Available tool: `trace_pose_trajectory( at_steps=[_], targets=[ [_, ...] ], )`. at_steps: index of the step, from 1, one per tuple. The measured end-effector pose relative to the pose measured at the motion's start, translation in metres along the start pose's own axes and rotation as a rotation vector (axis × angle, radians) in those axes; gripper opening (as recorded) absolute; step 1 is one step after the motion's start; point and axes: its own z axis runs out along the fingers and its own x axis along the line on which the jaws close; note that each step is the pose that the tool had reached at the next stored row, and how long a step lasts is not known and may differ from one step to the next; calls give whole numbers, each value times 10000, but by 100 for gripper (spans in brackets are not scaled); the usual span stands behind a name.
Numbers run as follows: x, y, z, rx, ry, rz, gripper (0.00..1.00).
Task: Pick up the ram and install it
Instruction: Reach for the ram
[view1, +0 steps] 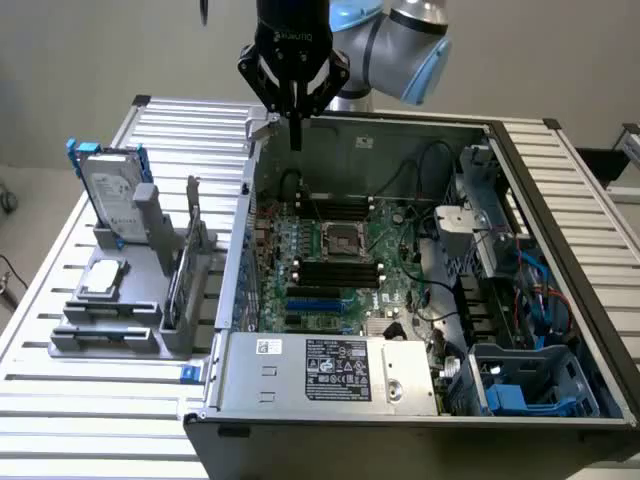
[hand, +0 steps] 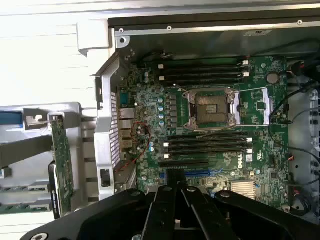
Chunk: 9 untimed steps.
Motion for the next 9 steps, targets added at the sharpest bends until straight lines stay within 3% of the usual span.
trace_pose_trajectory(
  at_steps=[9],
  targets=[
    [0, 0, 0, -1, 0, 0, 11]
  ],
)
